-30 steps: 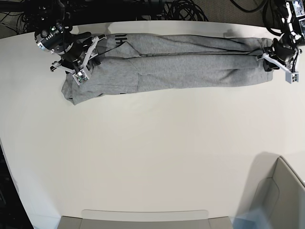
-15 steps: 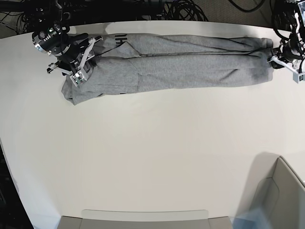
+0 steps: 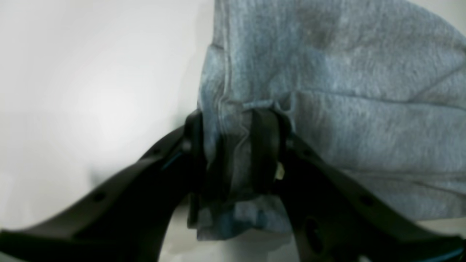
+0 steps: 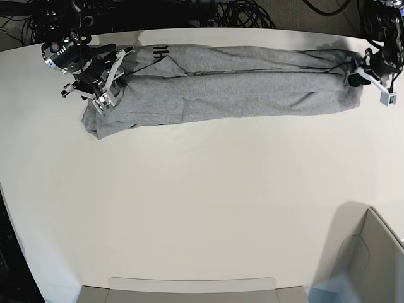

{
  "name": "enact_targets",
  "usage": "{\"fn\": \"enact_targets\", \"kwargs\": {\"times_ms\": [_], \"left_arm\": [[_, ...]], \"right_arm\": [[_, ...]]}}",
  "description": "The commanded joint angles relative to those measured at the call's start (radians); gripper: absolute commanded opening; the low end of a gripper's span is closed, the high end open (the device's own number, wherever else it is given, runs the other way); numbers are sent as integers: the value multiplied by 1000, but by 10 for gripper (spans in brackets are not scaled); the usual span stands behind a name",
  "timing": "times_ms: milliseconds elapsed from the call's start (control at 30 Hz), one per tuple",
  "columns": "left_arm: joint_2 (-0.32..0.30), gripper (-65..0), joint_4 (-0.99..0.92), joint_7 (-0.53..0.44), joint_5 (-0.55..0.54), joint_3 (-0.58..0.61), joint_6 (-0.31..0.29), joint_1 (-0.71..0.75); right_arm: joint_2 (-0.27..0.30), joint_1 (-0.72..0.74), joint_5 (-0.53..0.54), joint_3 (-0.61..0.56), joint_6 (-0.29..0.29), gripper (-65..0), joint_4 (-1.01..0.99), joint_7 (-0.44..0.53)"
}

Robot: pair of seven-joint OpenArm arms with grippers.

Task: Fold the T-shirt properly
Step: 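Hold the strip ends with both grippers and straighten it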

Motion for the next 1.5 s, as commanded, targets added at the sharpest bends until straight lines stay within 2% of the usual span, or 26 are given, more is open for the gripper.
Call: {"fn": "enact_targets", "kwargs": {"times_ms": [0,133,267,400,600,667,800,967,1167,1467], "left_arm": [[4,-438,-35,20,37,44,16,-1],[5,-465,-87,-14,37,133,13,-35],[5,-650,-153,-26,43,139,-44,-87],[-4,-650,-279,-36,45,125,-90,-187],[-13,-650,-285,-31,109,-71,-90,-205],[-36,-650,-283,-19,117,-112,-91,-205],[-50,-650,-177,18,117,-155,-93,-199],[-52,-650,-13,133,115,-237,-94,-169],[22,-650,214,247,114,-343,-96,-118],[214,-650,605,429,114,-366,-96,-87]], "right_arm": [[11,6,7,5,4,-406,16,17],[11,6,7,5,4,-406,16,17],[11,7,7,5,4,-406,16,17],[11,12,7,6,4,-406,16,17],[8,19,7,6,4,-406,16,17],[5,19,7,6,4,-406,16,17],[2,19,9,6,4,-406,16,17],[-20,21,9,6,4,-406,16,17],[-38,19,9,6,4,-406,16,17],[-41,21,9,2,4,-406,16,17]]}}
